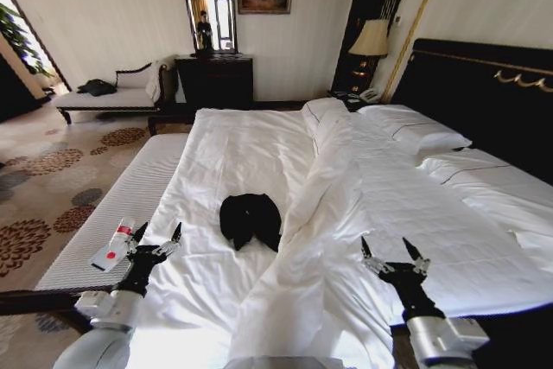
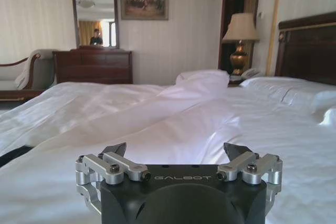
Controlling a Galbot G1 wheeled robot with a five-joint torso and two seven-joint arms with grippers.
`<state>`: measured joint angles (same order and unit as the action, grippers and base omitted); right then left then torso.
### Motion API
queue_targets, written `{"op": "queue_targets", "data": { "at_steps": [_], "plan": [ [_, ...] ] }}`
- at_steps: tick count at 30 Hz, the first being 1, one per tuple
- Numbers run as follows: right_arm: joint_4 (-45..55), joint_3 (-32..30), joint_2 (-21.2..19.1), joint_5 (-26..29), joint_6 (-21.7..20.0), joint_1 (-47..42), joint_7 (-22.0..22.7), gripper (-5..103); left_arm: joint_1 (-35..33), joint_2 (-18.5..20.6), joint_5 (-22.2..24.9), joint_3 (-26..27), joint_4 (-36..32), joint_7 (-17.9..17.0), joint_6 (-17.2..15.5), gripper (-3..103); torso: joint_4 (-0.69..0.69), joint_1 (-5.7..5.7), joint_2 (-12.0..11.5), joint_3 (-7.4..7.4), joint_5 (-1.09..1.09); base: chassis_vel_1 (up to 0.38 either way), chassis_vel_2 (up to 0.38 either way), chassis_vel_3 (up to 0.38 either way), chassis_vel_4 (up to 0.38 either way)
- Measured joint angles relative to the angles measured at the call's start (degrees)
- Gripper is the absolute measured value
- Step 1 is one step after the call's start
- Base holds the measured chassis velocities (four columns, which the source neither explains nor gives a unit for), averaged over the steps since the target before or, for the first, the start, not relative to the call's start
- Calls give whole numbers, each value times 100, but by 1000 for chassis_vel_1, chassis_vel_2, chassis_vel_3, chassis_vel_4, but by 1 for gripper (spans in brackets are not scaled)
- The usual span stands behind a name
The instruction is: Fold the clothes on the bed.
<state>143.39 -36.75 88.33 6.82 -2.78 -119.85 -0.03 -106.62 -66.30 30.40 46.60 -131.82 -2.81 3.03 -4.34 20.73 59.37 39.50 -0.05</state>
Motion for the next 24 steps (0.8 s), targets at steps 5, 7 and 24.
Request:
{"op": "queue_targets", "data": {
  "at_steps": [5, 7, 24],
  "plan": [
    [-1, 562, -73, -425, 13, -339, -3, 100, -61, -77, 18, 91, 24, 5, 62, 100, 2, -2, 0, -1, 2, 19, 28, -29, -10],
    [-2, 621, -156, -481, 28, -416, -38, 100, -66, -84, 30, 110, 32, 9, 69, 100, 3, -2, 1, -1, 4, 0, 0, 0, 0],
    [-11, 692, -509, -920, 32, -262, -34, 100, -288, -119, 147, 263, 58, 73, 159, 100, 2, -1, 0, 0, 2, 0, 0, 0, 0]
  ]
}}
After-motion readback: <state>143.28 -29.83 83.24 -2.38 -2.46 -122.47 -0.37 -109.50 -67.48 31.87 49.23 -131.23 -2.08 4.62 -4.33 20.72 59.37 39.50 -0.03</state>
